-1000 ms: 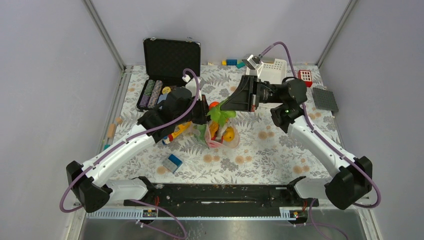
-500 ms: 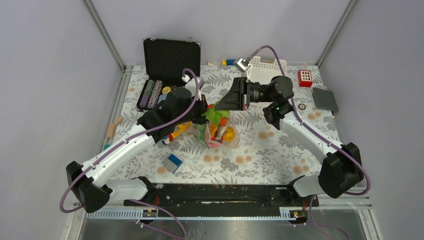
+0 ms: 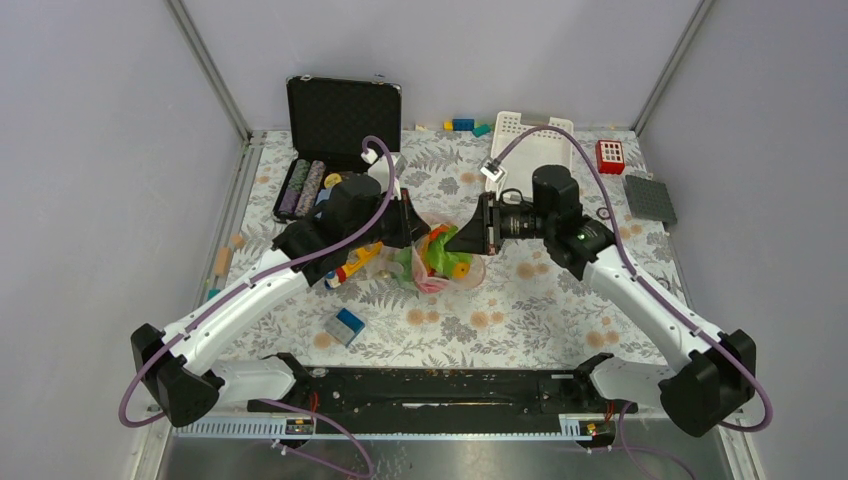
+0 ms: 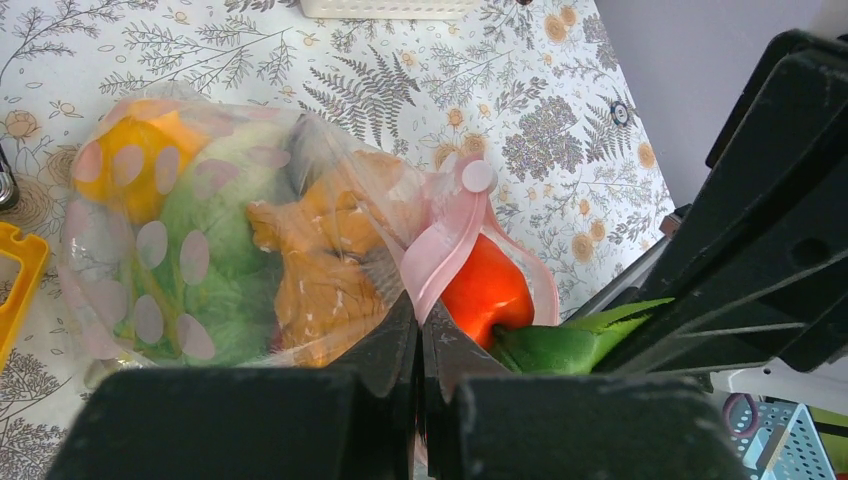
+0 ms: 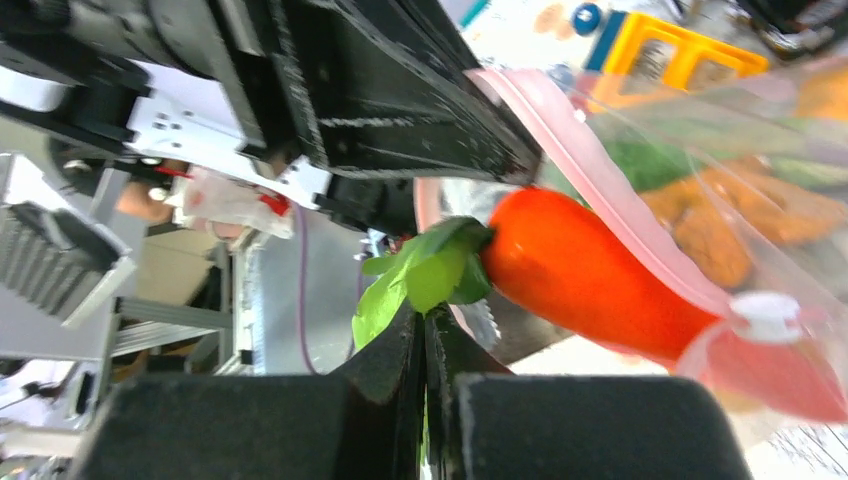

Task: Place the food in the zip-top bag and seal the zipper
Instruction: Place the fake vegetable in the zipper food storage bag.

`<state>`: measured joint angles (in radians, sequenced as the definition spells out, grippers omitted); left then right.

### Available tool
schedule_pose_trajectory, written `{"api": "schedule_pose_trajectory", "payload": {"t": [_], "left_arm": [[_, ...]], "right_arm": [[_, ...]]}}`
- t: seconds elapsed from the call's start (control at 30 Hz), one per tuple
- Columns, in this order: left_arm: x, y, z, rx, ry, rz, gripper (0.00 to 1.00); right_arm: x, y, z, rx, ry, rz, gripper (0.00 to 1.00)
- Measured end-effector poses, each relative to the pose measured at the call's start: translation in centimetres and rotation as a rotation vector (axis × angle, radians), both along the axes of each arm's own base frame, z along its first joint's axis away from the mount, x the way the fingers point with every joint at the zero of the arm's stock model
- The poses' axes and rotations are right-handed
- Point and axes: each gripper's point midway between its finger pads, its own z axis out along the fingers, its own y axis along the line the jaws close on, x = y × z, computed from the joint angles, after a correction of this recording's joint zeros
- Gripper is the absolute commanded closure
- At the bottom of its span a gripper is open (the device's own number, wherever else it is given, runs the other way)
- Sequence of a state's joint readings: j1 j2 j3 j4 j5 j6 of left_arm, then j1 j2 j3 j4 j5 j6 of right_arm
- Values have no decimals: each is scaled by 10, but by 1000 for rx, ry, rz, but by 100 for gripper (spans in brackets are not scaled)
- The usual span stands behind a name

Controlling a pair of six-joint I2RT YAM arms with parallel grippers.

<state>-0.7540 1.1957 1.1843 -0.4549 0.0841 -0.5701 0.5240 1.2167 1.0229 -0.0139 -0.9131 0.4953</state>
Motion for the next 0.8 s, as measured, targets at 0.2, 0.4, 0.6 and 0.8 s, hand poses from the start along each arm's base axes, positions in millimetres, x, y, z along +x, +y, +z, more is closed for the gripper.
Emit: {"api": "schedule_pose_trajectory", "payload": {"t": [0.2, 0.4, 0.6, 0.8], "left_arm": [[-3, -2, 0, -3, 5, -22, 100], [-13, -7, 0, -13, 17, -90, 100], [-16, -8, -1, -16, 23, -115, 100], [-16, -6, -4, -7, 35, -110, 100]], "right_arm": [[1, -8, -36, -173, 0, -103, 100], [-1, -1, -56, -323, -29, -185, 100], [11, 15, -68, -440, -64, -273, 100], [15, 29, -89, -577, -93, -342, 100]]}}
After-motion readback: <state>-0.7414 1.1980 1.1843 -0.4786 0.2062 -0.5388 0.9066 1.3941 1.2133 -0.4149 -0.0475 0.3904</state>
